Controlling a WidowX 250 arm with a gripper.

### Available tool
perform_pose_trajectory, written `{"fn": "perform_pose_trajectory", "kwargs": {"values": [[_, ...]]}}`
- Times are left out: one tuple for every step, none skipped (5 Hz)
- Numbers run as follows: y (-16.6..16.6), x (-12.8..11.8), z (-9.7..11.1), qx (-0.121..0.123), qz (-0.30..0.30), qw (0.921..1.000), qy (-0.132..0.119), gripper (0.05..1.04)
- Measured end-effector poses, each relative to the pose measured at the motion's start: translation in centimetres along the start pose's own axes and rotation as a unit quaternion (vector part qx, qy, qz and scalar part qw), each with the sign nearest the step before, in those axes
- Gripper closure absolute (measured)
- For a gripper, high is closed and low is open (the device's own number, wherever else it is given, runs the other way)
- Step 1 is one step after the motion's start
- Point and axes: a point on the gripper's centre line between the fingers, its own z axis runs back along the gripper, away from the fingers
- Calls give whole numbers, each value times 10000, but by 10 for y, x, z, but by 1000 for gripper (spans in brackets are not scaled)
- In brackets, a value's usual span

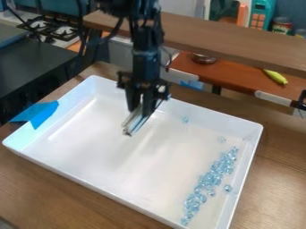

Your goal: Sweep into pile

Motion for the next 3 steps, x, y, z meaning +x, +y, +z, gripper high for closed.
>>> {"fn": "perform_pose_trajectory", "kwargs": {"values": [[-8, 8, -20, 45, 381, 9988, 315, 712], [-24, 17, -40, 133, 395, 9977, 532, 712], [-26, 21, -40, 214, 385, 9977, 524, 712]]}}
